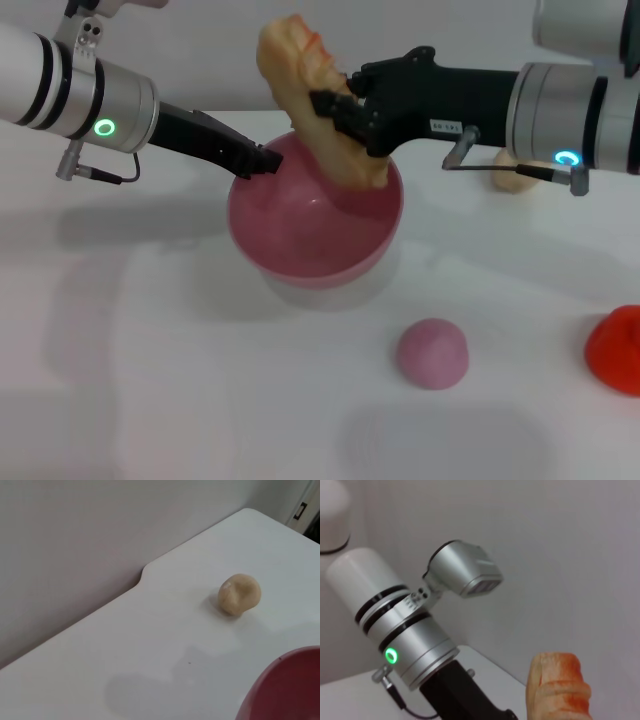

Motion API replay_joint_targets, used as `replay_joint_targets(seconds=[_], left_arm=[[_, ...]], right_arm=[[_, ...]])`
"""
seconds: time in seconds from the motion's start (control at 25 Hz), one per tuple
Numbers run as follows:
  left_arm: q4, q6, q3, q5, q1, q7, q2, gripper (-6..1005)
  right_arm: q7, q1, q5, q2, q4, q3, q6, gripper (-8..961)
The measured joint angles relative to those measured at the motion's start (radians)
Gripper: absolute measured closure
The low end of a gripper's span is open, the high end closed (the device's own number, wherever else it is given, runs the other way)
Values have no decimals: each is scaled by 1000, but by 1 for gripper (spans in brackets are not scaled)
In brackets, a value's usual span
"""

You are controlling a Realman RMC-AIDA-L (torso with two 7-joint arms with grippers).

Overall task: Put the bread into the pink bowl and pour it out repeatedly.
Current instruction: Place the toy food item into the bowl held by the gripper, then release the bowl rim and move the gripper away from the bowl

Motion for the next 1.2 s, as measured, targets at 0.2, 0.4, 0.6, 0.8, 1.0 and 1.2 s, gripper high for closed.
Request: replay_joint_targets(seconds=[0.2,0.4,0.6,0.8,1.0,1.2], left_arm=[[0,1,1,0,1,0,0,923],[0,2,2,0,2,0,-2,923],[-3,-1,2,0,2,0,-4,923],[-16,-10,-3,0,3,0,-6,922],[-27,-13,-6,0,6,-16,-10,922],[-25,-1,-5,-3,6,-49,-19,922]], right_arm=[[-39,-5,0,0,2,-8,0,814],[-45,-3,0,0,5,-11,-1,647],[-51,-4,0,0,7,-10,0,437],[-131,-15,41,0,4,-5,1,258],[-337,-37,188,1,15,67,0,258],[-616,-56,396,0,101,194,-15,258]])
